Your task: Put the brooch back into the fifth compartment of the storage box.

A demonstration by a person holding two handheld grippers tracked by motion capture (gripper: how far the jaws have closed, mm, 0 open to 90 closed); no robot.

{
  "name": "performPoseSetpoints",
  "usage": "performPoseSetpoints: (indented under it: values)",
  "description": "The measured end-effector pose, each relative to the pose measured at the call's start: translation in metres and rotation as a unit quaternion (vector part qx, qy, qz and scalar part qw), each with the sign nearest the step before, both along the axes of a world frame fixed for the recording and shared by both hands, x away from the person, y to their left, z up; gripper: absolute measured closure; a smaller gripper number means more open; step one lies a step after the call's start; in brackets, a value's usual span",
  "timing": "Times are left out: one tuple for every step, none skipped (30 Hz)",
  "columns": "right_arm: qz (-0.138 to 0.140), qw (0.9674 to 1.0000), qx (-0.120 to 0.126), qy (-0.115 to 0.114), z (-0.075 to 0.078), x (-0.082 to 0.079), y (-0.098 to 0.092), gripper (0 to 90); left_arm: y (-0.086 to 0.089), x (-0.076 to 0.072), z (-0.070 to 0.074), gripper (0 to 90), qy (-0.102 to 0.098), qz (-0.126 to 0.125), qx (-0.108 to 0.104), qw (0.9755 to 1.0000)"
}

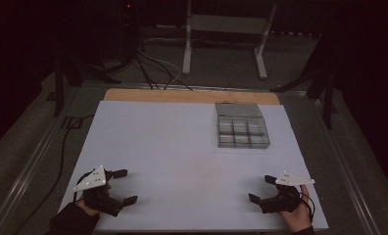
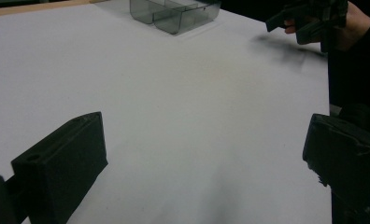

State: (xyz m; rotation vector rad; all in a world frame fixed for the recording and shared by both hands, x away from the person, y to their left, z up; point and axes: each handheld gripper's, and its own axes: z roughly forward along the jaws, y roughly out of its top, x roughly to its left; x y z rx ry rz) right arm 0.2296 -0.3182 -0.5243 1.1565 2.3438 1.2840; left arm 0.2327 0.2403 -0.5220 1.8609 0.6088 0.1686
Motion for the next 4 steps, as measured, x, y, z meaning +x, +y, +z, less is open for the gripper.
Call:
performPoseSetpoints:
  values:
    - [0.001, 1.0, -0.002, 0.002, -0.0007, 0.0002, 0.0001, 0.0, 0.0002, 0.0001, 0.0001, 1.2, -0.001, 0.0, -0.002, 1.0]
    - [0.0, 1.0, -0.002, 0.005, -0.001, 0.0005, -0.0001, 0.0, 0.0006, 0.0003, 0.0, 1.1, -0.001, 0.0, -0.002, 1.0]
    - [-0.001, 1.0, -0.001, 0.006, -0.0011, 0.0004, -0.0004, 0.0, 0.0008, 0.0005, -0.0001, 1.1, -0.001, 0.0, -0.002, 1.0]
    - [-0.001, 1.0, -0.001, 0.007, -0.0009, 0.0001, -0.0005, 0.0, 0.0008, 0.0005, -0.0001, 1.2, -0.001, 0.0, 0.0, 1.0]
